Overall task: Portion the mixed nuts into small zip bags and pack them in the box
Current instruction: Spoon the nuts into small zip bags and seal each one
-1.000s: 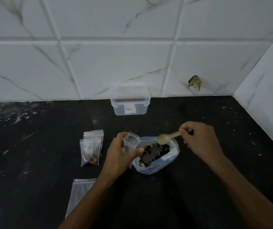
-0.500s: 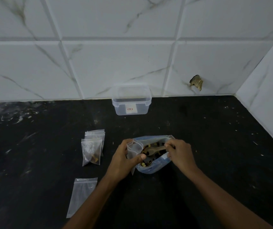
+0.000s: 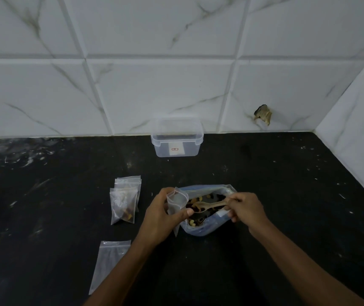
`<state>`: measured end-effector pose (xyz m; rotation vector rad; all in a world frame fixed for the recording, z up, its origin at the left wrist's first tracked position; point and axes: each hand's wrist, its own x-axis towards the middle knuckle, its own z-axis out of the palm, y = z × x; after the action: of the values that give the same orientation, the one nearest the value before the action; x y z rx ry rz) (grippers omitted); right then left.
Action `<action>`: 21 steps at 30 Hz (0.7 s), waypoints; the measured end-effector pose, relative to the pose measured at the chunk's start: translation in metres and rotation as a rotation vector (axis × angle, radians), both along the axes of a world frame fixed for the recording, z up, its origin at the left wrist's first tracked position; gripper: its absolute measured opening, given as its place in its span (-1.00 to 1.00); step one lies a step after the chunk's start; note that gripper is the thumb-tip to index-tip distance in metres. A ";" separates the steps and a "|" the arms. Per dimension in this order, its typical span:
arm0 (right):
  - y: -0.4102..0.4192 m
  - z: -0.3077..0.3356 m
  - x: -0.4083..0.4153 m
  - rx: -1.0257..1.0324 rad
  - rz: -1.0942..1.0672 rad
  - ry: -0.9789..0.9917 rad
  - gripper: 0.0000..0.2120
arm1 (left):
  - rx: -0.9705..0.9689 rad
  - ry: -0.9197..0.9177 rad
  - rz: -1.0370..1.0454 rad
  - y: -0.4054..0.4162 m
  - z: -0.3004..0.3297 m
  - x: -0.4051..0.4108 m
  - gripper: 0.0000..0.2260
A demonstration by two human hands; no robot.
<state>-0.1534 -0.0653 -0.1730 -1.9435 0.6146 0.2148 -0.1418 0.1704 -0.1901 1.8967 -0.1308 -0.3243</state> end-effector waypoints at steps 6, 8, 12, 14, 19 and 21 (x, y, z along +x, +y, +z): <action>-0.021 0.035 0.001 0.100 -0.051 -0.020 -0.85 | 0.067 -0.137 0.047 -0.004 0.016 0.000 -0.53; -0.024 0.053 0.003 0.105 -0.074 -0.067 -0.86 | 0.073 -0.157 0.040 -0.009 0.020 0.003 -0.54; -0.020 0.091 0.003 0.100 -0.046 -0.172 -0.87 | 0.090 -0.191 0.026 -0.020 0.020 0.009 -0.53; -0.013 0.104 0.001 0.051 0.017 -0.209 -0.87 | 0.090 -0.186 0.019 -0.026 0.017 0.011 -0.52; 0.013 0.112 -0.010 -0.353 0.234 -0.409 -0.88 | 0.051 -0.201 0.018 -0.039 0.016 0.013 -0.54; 0.024 0.109 -0.016 -0.515 0.341 -0.536 -0.89 | 0.038 -0.209 0.030 -0.042 0.015 0.012 -0.57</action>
<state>-0.1691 -0.0414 -0.0641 -2.4627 -0.0319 -0.2809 -0.1298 0.1284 -0.1750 1.9654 -0.2372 -0.1076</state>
